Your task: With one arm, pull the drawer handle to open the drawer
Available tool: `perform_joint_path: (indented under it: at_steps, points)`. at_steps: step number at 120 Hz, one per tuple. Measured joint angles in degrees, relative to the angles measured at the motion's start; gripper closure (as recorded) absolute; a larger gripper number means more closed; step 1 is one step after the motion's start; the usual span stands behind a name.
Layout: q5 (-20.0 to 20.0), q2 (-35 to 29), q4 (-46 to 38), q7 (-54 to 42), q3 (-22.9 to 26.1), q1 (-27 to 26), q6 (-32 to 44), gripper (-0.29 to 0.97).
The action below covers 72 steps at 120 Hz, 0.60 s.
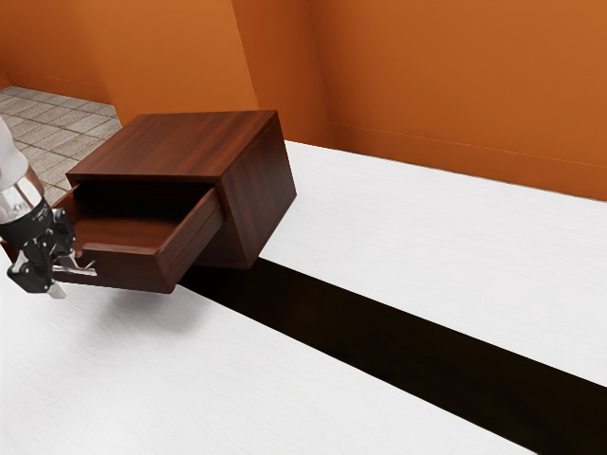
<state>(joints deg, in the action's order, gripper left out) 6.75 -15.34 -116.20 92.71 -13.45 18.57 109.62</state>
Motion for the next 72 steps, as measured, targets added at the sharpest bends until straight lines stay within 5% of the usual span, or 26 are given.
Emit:
perform_joint_path:
  at_steps: [72]
  points:
    - [-0.5,-0.6,4.1,0.7,3.9,1.1,-5.1,0.22]
